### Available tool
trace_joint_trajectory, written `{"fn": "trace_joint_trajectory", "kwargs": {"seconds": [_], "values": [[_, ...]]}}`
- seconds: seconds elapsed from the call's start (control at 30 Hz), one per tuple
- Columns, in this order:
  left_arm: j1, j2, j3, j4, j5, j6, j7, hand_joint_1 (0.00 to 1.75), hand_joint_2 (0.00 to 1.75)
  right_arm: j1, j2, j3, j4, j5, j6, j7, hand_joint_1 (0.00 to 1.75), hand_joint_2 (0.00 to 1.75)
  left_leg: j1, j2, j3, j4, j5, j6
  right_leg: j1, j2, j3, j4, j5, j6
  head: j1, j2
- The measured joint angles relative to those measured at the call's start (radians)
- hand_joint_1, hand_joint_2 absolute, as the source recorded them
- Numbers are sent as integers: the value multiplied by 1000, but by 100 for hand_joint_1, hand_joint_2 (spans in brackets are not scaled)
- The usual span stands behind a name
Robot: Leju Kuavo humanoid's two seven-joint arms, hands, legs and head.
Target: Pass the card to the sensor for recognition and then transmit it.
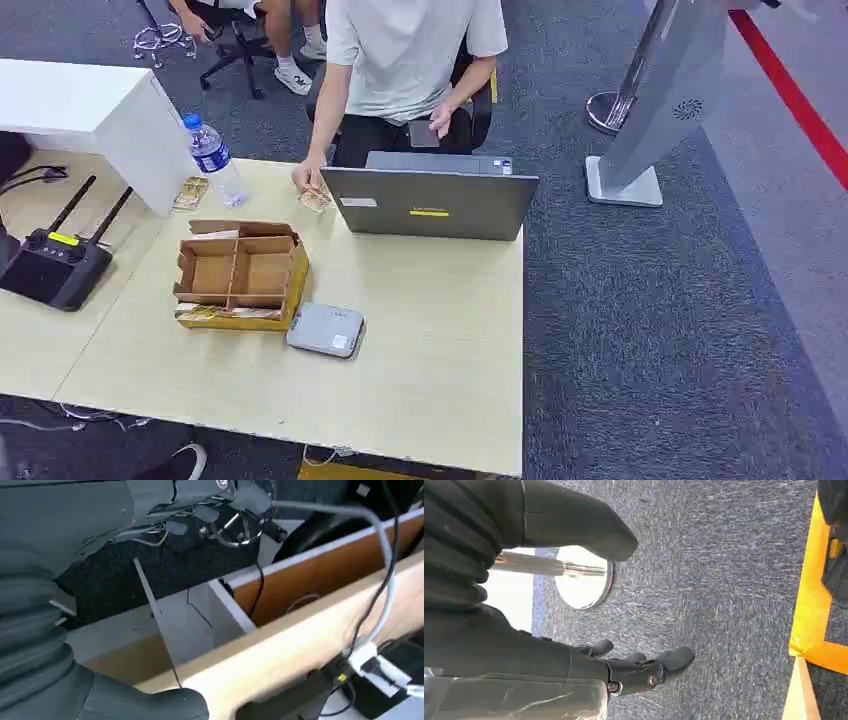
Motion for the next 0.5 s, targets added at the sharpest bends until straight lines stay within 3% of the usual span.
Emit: {"fn": "trace_joint_trajectory", "kwargs": {"seconds": [0.27,0.37,0.5], "values": [[14,9,0,-12,57,-92,-45,0,175,1,0,-2,0,-2,-5,0,0,175,0,0,0,0,1,0,0,-1,0,0,1,-1,0,0],[-6,24,-13,-79,131,-94,-12,0,175,5,-2,-8,1,-5,-14,1,0,175,1,-1,1,0,1,-1,1,-1,0,0,1,-1,-2,0],[-55,24,-71,-180,190,-61,-14,0,175,5,-4,-16,1,-4,-19,2,0,175,1,-3,0,0,2,0,1,-4,1,0,1,-1,-1,0]]}}
